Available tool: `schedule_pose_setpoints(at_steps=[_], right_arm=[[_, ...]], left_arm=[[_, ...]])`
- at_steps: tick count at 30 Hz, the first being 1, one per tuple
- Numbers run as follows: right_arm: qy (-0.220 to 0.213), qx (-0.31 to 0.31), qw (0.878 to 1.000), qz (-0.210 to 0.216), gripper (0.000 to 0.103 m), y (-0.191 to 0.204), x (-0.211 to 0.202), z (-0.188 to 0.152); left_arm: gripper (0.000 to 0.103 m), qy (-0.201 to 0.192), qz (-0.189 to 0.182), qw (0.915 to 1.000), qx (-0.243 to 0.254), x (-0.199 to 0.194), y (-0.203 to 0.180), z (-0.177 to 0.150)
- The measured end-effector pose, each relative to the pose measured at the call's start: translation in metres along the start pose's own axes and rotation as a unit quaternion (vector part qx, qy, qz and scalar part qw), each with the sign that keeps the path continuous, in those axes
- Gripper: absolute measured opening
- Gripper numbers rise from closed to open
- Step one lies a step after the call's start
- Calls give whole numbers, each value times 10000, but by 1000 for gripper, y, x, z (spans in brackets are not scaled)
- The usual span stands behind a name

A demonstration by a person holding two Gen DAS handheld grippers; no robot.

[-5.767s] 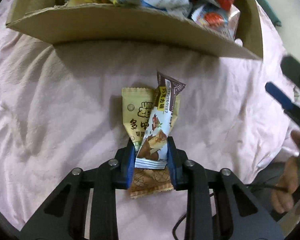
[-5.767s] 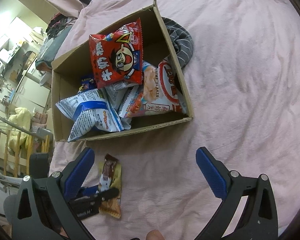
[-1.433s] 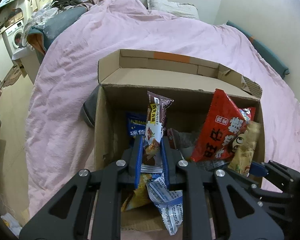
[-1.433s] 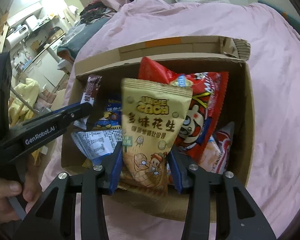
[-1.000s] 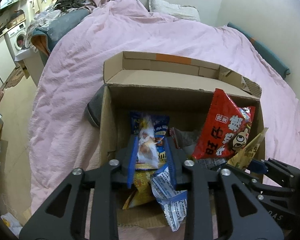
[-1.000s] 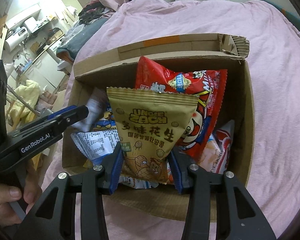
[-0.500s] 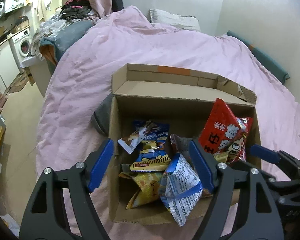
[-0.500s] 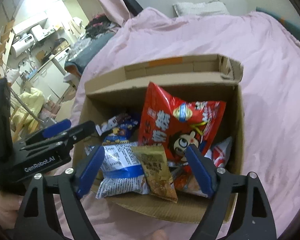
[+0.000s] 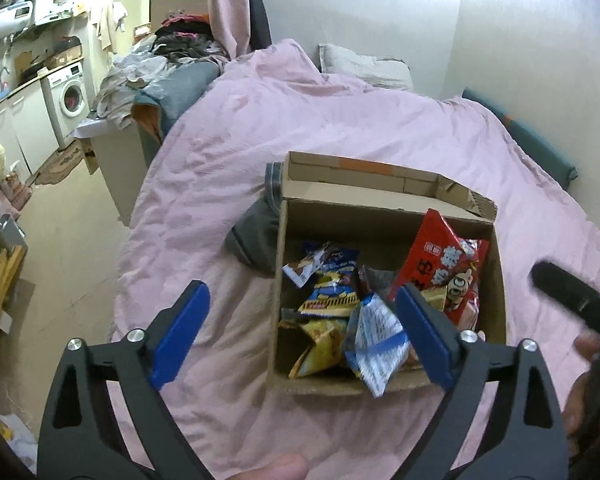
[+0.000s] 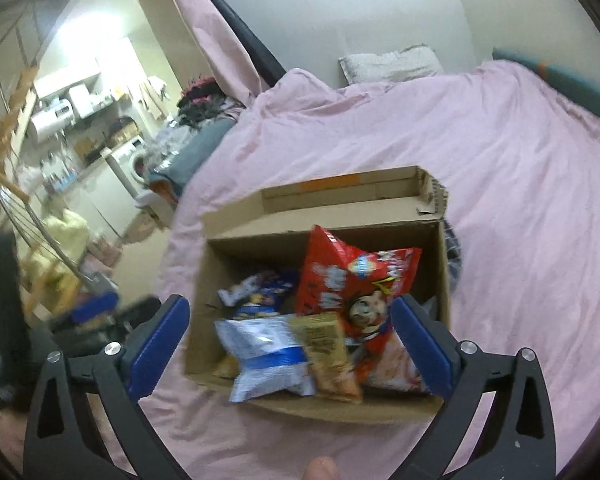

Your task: Organize snacks

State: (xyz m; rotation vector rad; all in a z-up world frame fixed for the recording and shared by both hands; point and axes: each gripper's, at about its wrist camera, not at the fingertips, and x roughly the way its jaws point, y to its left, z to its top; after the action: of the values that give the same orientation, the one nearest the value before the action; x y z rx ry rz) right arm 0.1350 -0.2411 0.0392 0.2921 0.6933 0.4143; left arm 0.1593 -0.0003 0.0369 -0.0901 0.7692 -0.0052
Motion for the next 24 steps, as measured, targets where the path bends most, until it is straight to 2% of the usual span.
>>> schedule_pose_setpoints(at_steps=[3,8,15,24], right_arm=[[-150,-234,9995,-137,103,16,-18,-1],[-195,-591,9975,-336,103,35,-40,-17],[-72,-628,9969,-475,103,39,-60,-53],[-57,-461,9975,-523,103,28,-60,-94]], left_arm=[[93,41,27,10000,-30,-12,6,-6],[103,-113,-49,9999,-44,-43,12,-19],[103,-258,-27,9995,187,-75,12,-48],[103,-320,45,9993,189,-85,16,-73]])
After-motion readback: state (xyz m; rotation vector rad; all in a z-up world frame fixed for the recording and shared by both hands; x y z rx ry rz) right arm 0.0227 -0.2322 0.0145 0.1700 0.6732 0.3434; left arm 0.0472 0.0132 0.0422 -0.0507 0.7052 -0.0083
